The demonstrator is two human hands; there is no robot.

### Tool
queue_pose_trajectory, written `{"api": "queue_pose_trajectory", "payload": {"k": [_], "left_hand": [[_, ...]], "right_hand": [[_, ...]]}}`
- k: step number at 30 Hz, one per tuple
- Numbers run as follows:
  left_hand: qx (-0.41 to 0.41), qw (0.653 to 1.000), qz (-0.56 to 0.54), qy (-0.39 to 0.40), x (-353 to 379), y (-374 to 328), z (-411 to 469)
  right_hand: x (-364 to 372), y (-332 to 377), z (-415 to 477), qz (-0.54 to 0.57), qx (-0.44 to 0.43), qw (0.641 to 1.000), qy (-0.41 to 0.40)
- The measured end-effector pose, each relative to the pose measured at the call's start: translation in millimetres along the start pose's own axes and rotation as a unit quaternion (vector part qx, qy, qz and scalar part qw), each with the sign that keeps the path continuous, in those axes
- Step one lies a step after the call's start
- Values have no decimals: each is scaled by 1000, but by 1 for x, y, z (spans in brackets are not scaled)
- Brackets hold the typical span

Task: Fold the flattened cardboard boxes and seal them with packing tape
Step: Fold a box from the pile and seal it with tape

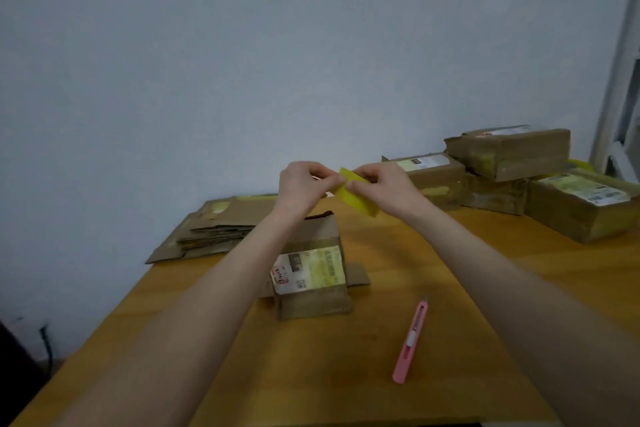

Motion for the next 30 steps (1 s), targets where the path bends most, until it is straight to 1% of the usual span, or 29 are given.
{"api": "queue_pose_trajectory", "payload": {"k": [4,7,9,11,13,15,18,22,25,27,30], "left_hand": [[-1,999,16,-32,-18,11,8],[-24,997,38,-61,-33,26,22],[-41,995,40,-87,-47,40,33],[-66,992,39,-98,-57,53,37],[-88,991,22,-101,-63,61,39],[-102,989,-7,-108,-70,66,42],[-118,985,-38,-120,-79,72,48],[-165,974,-54,-145,-100,100,50],[-206,963,-57,-164,-115,129,44],[-229,956,-68,-168,-116,143,37],[-261,948,-84,-163,-109,156,29]], "right_hand": [[18,20,9,26,4,1000,10],[35,30,9,53,-4,997,59],[46,33,11,35,-26,996,81],[49,37,18,44,-26,997,66],[48,45,26,48,-37,997,57],[51,51,34,19,-62,995,70],[59,60,41,3,-76,993,85],[65,54,45,-22,-60,994,90],[67,44,49,-10,-36,995,88],[74,42,48,-7,-38,995,94],[83,36,47,-31,-52,992,107]]}}
Point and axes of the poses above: each hand's wrist, its own z-axis towards the middle knuckle, its own x-axis out of the palm, y = z × x, the point moved 7 cm from there along z, towards the middle knuckle, and after that the axes turned 15 degrees about -y, right-handed, at the moved point
